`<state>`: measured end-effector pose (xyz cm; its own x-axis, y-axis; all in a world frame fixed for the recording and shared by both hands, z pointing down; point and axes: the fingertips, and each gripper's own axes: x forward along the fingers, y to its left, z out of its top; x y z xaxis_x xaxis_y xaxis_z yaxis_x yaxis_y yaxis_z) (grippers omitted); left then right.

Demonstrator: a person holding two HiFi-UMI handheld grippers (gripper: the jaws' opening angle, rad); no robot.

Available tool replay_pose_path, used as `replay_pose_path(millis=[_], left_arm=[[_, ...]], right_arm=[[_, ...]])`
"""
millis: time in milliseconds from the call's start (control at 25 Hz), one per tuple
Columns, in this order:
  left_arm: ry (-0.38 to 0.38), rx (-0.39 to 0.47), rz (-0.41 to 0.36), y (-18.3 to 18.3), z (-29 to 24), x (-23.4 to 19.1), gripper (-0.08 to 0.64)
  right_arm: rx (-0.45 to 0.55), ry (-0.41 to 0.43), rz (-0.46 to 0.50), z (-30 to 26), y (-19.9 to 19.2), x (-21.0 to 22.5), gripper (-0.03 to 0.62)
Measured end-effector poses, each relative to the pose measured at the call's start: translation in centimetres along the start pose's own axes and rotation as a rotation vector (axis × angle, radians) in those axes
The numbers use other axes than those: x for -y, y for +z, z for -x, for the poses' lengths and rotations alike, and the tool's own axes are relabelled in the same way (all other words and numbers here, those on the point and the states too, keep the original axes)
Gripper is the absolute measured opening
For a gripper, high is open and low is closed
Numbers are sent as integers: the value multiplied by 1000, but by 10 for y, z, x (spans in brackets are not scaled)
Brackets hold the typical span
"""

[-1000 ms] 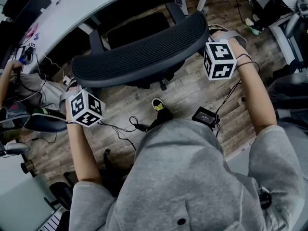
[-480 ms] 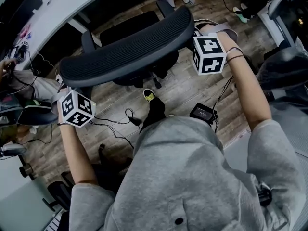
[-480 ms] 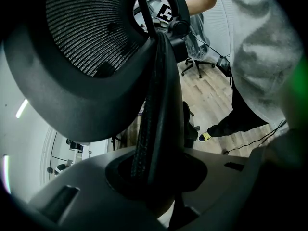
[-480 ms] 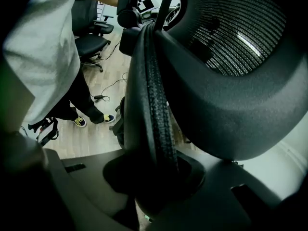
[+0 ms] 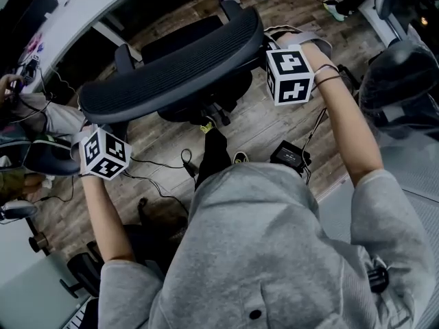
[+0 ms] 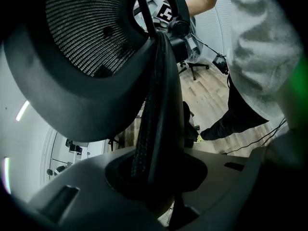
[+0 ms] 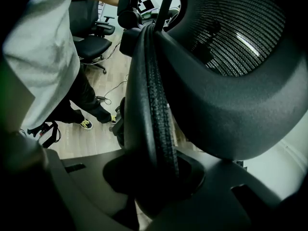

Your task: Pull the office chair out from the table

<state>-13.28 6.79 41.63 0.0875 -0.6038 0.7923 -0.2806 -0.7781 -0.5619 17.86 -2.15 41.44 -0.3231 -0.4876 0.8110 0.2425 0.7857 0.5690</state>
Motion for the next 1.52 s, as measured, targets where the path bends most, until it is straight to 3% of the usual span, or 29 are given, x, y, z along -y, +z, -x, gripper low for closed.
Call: replay_pose_path(millis=[400,680,1520], left_arm=[[-5,23,-31,-9,35,57,109],[-7,41,-46,-4,45,63,109],[-25,107,-128,-14,105,145,109]], right_arm=[[-23,-15,-34,37,23,-70,106],[-38,-12,-50,53,25,-81,106],[-92,-33,-138,120,64,-187,110]])
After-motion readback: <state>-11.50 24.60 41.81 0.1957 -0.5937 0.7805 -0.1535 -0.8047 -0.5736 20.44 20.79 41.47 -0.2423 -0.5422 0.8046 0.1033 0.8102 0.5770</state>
